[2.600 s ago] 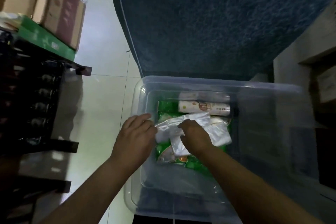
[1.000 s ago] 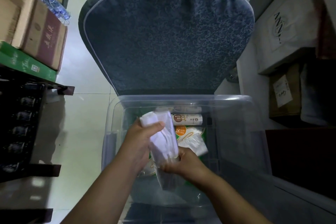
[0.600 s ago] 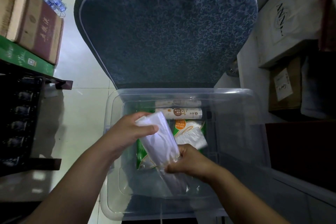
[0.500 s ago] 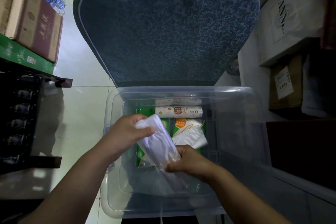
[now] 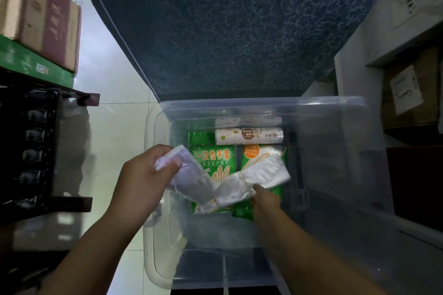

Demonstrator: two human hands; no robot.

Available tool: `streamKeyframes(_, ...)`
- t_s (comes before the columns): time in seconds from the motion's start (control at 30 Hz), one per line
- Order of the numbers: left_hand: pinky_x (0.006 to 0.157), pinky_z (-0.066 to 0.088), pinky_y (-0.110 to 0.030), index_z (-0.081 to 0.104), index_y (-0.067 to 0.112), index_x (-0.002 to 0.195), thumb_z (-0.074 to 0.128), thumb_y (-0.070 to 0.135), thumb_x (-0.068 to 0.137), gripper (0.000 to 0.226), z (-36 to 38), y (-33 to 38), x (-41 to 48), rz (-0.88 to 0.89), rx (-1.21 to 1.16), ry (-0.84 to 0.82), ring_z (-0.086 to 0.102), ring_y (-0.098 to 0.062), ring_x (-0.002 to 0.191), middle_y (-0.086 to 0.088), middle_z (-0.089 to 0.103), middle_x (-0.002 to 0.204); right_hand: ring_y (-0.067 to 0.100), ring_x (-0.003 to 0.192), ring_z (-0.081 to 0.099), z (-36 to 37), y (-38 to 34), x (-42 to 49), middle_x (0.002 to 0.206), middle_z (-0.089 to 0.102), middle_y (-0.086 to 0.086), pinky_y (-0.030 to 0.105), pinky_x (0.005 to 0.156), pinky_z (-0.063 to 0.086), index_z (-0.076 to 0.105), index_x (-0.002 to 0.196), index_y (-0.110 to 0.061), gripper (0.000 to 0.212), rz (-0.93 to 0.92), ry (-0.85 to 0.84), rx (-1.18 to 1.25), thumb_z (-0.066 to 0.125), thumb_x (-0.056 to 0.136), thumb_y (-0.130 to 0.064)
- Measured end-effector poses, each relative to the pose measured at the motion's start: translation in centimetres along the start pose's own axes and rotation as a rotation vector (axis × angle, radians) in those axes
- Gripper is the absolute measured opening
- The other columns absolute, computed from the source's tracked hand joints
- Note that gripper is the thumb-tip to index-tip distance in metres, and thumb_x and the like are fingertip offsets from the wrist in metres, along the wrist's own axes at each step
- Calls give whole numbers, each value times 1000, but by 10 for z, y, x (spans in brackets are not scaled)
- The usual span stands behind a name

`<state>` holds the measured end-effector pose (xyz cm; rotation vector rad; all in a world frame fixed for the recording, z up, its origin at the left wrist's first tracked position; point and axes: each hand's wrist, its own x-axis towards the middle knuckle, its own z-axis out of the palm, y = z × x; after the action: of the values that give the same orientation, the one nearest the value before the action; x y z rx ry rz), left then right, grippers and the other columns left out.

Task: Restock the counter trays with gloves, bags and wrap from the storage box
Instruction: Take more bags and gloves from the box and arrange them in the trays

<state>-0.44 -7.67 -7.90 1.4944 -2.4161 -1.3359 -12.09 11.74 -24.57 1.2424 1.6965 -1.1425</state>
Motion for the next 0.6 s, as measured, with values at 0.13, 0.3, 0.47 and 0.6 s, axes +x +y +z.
streamKeyframes(0.13, 48, 42, -9, 57, 48, 68, 55, 43, 85, 17, -4, -6, 4, -3, -48, 3, 58, 3, 59, 20, 64, 65, 29, 74, 60, 19, 2, -2, 100, 62, 18, 35, 65, 51, 58, 107, 4, 28, -83, -52, 51, 65, 81, -3)
streamKeyframes(0.3, 58, 39, -18, 63, 39, 72, 59, 26, 87, 20, -16, 1, 3, -39, -149, -13, 60, 9, 72, 28, 66, 76, 29, 84, 61, 16, -22, -43, 98, 64, 15, 35, 74, 49, 59, 103, -4, 21, -447, -133, -107, 57, 83, 3)
streamKeyframes(0.47, 65, 47, -23, 70, 27, 78, 62, 25, 85, 11, -38, 31, -4, -57, -282, -127, 66, -5, 75, 10, 73, 78, 18, 72, 63, -23, -65, -107, 82, 66, 8, 27, 62, 52, 59, 82, -16, 23, -760, -403, -391, 58, 81, 7)
streamKeyframes(0.6, 74, 51, -28, 73, 23, 86, 64, 28, 85, 10, -54, 79, -13, 2, -354, -218, 68, -11, 82, 5, 74, 85, 8, 61, 66, -55, -92, -171, 75, 70, 2, 20, 55, 52, 64, 80, -17, 25, -793, -588, -485, 58, 81, 8)
